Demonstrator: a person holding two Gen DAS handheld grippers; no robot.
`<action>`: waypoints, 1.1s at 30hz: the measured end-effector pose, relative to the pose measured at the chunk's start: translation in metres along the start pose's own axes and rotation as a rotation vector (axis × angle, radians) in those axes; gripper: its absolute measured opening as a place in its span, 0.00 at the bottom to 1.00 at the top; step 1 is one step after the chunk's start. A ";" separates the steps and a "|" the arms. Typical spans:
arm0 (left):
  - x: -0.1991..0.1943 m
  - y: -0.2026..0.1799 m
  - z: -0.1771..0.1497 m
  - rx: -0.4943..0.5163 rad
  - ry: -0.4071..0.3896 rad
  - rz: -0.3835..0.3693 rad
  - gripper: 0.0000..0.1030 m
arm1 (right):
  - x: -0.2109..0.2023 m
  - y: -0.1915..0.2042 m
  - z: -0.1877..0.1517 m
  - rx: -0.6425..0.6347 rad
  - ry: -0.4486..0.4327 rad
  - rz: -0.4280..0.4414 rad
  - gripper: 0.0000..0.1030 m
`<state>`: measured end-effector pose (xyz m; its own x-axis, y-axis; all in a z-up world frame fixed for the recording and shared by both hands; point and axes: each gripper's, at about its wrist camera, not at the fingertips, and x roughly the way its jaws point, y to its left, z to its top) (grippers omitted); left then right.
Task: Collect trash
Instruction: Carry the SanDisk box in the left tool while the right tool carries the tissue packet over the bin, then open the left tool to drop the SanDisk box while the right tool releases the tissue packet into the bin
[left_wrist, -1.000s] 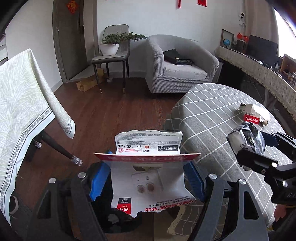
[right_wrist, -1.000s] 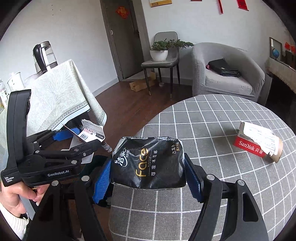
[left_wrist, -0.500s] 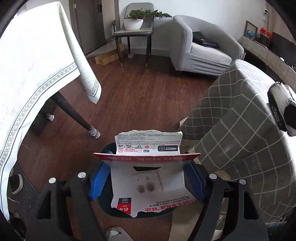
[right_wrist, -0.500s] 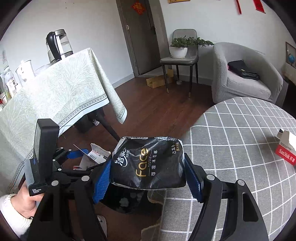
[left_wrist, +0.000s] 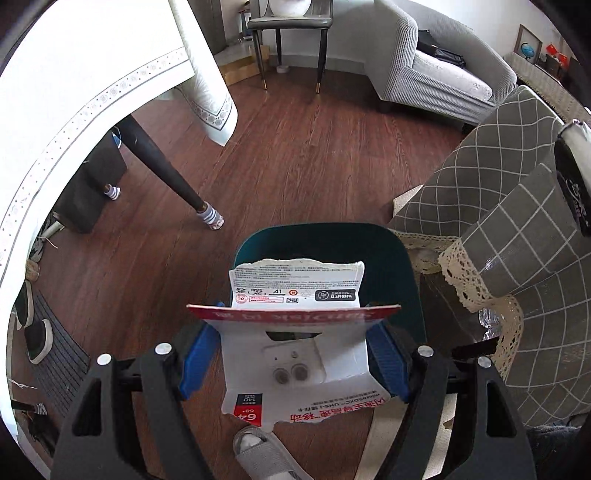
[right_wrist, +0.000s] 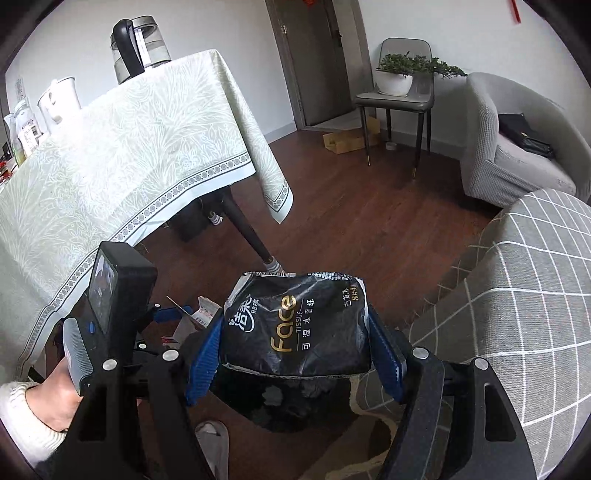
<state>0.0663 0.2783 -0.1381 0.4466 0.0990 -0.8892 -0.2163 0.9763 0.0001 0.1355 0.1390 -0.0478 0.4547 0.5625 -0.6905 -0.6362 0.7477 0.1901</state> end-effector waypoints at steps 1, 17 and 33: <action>0.001 0.002 -0.001 -0.003 0.006 -0.009 0.76 | 0.005 0.001 0.000 0.002 0.007 0.002 0.71; -0.012 0.027 0.005 -0.034 -0.020 -0.024 0.87 | 0.057 0.004 -0.001 0.022 0.078 0.005 0.71; -0.069 0.033 0.032 -0.043 -0.191 -0.021 0.65 | 0.110 0.023 -0.011 0.007 0.176 0.029 0.71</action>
<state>0.0560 0.3101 -0.0625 0.6073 0.1178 -0.7857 -0.2402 0.9699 -0.0403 0.1640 0.2142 -0.1264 0.3197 0.5135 -0.7963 -0.6425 0.7352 0.2160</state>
